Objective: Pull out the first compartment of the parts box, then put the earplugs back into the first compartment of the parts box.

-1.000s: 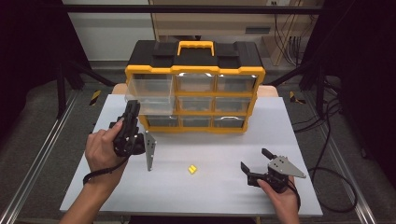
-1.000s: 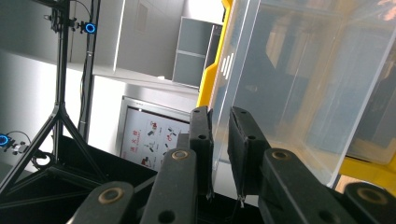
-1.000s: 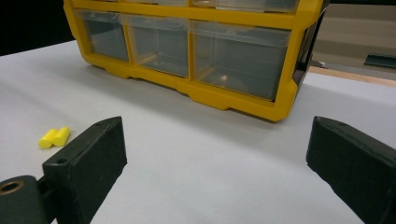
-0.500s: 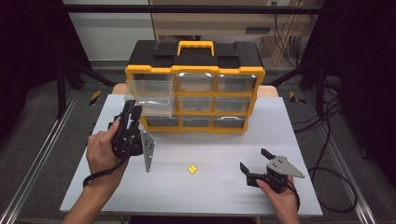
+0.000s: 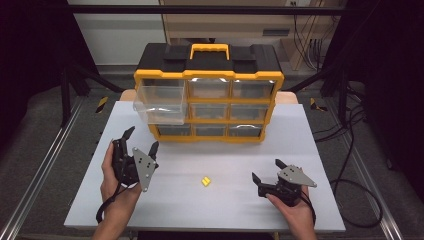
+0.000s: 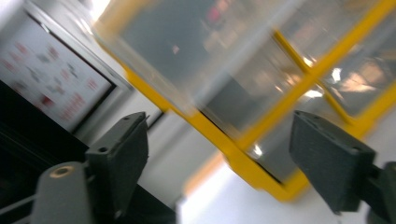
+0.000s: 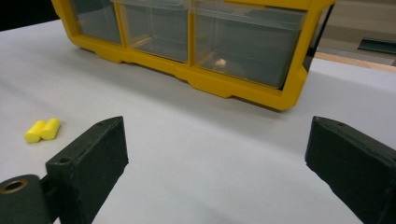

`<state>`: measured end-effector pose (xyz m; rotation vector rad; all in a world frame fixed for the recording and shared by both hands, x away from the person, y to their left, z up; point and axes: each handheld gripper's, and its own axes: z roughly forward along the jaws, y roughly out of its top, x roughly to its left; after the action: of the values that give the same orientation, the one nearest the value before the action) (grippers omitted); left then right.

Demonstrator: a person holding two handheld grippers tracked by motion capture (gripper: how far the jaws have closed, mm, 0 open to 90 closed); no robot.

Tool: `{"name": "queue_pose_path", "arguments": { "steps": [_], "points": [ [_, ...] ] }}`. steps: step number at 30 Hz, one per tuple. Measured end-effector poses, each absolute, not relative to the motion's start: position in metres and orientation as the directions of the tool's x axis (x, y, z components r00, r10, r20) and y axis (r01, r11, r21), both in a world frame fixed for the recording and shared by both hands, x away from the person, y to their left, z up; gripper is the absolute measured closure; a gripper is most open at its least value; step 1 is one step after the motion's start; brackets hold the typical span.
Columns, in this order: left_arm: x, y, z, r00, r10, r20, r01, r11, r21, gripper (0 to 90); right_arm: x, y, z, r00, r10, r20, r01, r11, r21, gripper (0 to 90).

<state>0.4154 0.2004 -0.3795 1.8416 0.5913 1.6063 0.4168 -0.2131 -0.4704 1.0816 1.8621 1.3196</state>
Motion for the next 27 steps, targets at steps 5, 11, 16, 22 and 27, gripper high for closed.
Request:
{"name": "queue_pose_path", "arguments": {
  "steps": [5, 11, 16, 22, 27],
  "points": [
    [0.413, 0.208, -0.412, 0.250, 0.771, 0.586, -0.021, -0.601, 0.799, 13.2, 0.421, -0.198, -0.461, -0.514, 0.856, -0.050, 0.325, 0.249, 0.913, 5.8],
    [0.409, 0.217, -0.450, 0.316, 0.828, 0.463, 0.014, -0.492, 0.870, 9.6, 0.424, -0.188, -0.464, -0.525, 0.850, -0.048, 0.371, 0.279, 0.886, 6.2],
    [0.408, 0.239, -0.460, 0.344, 0.880, 0.326, 0.066, -0.369, 0.927, 8.6, 0.420, -0.179, -0.463, -0.524, 0.850, -0.058, 0.374, 0.292, 0.880, 6.8],
    [0.405, 0.255, -0.461, 0.335, 0.907, 0.257, 0.067, -0.295, 0.953, 8.2, 0.423, -0.161, -0.459, -0.543, 0.838, -0.054, 0.384, 0.305, 0.872, 7.2],
    [0.404, 0.258, -0.462, 0.347, 0.912, 0.220, 0.050, -0.252, 0.966, 6.4, 0.428, -0.149, -0.449, -0.561, 0.824, -0.073, 0.394, 0.344, 0.853, 7.4]
  ]
}}
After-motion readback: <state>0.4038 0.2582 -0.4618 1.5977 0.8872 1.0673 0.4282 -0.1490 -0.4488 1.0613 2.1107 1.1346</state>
